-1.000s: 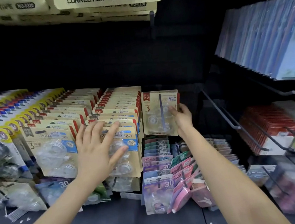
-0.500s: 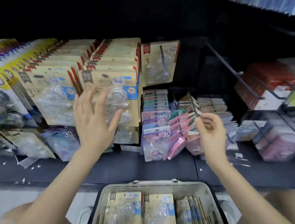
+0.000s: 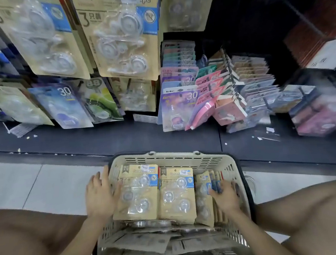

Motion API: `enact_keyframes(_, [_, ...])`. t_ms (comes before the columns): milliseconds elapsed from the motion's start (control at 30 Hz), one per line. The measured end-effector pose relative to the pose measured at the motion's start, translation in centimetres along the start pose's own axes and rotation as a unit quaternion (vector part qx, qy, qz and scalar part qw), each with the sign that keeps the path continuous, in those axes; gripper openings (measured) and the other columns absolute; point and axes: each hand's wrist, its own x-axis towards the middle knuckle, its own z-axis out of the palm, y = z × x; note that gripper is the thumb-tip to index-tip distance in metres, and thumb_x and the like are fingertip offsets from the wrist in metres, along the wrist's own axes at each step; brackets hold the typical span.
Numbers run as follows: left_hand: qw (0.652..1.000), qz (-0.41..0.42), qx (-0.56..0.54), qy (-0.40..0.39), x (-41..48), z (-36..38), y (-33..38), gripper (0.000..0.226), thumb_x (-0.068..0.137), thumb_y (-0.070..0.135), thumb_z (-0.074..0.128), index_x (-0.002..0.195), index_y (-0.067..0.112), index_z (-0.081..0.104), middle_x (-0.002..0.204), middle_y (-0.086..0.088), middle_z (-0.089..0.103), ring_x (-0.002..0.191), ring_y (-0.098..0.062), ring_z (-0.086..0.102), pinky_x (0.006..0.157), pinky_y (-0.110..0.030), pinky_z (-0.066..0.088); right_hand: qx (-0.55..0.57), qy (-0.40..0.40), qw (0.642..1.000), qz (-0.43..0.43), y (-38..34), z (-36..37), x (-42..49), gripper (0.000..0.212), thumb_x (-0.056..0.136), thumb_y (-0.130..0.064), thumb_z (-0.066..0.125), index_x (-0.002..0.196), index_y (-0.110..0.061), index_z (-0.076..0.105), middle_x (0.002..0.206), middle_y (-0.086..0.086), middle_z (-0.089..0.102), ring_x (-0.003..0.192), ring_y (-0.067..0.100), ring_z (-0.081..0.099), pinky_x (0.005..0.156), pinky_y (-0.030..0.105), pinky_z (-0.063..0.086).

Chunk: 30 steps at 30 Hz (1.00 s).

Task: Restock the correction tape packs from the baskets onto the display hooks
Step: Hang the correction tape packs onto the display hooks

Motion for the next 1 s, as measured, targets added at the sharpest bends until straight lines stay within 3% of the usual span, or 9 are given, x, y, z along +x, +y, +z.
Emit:
enact_keyframes(167, [0.999, -0.019, -0.022, -0.021, -1.5, 1.7, -2.0, 0.075, 0.097, 0.056, 0.039, 0.150, 0.004, 0.033, 0.125, -0.022, 0.056, 0.115, -0.043, 0.052, 0.089, -0.055, 0.050, -0.065, -0.019, 0.998, 0.016, 2.2, 2.6, 2.4, 0.046, 0.084, -0.036, 0.073, 0.118, -0.009, 0.058, 0.114, 0.009, 0.067, 0.101, 0.029, 0.064, 0.081, 0.038, 0.054])
enact_keyframes(333, [0.998, -0.029, -0.044, -0.031, -1.6, 1.8, -1.9, 0.069, 0.098, 0.039, 0.054, 0.152, 0.005, 0.028, 0.130, -0.021, 0.054, 0.118, -0.041, 0.051, 0.094, -0.052, 0.046, -0.139, -0.014, 0.990, 0.015, 1.4, 3.6, 2.4, 0.052, 0.087, -0.047, 0.067, 0.125, -0.013, 0.055, 0.112, 0.007, 0.068, 0.100, 0.028, 0.065, 0.074, 0.031, 0.051])
enact_keyframes(500, [0.997, -0.048, -0.039, -0.043, -1.7, 1.6, -1.4, 0.072, 0.095, 0.033, 0.061, 0.153, 0.006, 0.028, 0.125, -0.023, 0.055, 0.111, -0.043, 0.053, 0.088, -0.052, 0.046, -0.111, -0.040, 0.992, 0.040, 1.5, 4.5, 2.7, 0.057, 0.092, -0.046, 0.062, 0.136, -0.013, 0.047, 0.118, 0.010, 0.067, 0.107, 0.032, 0.064, 0.072, 0.030, 0.044])
enact_keyframes(767, [0.997, -0.051, -0.037, -0.040, -1.6, 1.7, -1.4, 0.073, 0.094, 0.036, 0.061, 0.152, 0.005, 0.030, 0.117, -0.026, 0.057, 0.100, -0.044, 0.058, 0.077, -0.051, 0.050, -0.107, 0.020, 0.994, 0.033, 2.0, 4.0, 2.0, 0.037, 0.087, -0.034, 0.070, 0.110, -0.007, 0.061, 0.096, 0.010, 0.071, 0.087, 0.030, 0.068, 0.066, 0.030, 0.050])
enact_keyframes(900, [0.999, -0.032, -0.032, -0.020, -1.7, 2.0, -1.7, 0.084, 0.088, 0.059, 0.036, 0.151, 0.004, 0.031, 0.112, -0.025, 0.058, 0.094, -0.042, 0.060, 0.071, -0.048, 0.051, -0.108, 0.049, 0.992, 0.038, 0.8, 2.2, 1.5, 0.034, 0.081, -0.032, 0.071, 0.102, -0.010, 0.058, 0.092, 0.006, 0.068, 0.089, 0.030, 0.067, 0.068, 0.030, 0.047])
enact_keyframes(1000, [0.999, -0.029, -0.029, -0.014, -1.6, 2.2, -1.8, 0.088, 0.086, 0.063, 0.031, 0.152, 0.005, 0.030, 0.112, -0.025, 0.058, 0.096, -0.042, 0.059, 0.072, -0.050, 0.052, -0.122, 0.072, 0.990, 0.017, -0.3, 0.0, 0.7, 0.031, 0.079, -0.031, 0.072, 0.094, -0.013, 0.052, 0.082, -0.001, 0.061, 0.078, 0.026, 0.061, 0.065, 0.029, 0.043])
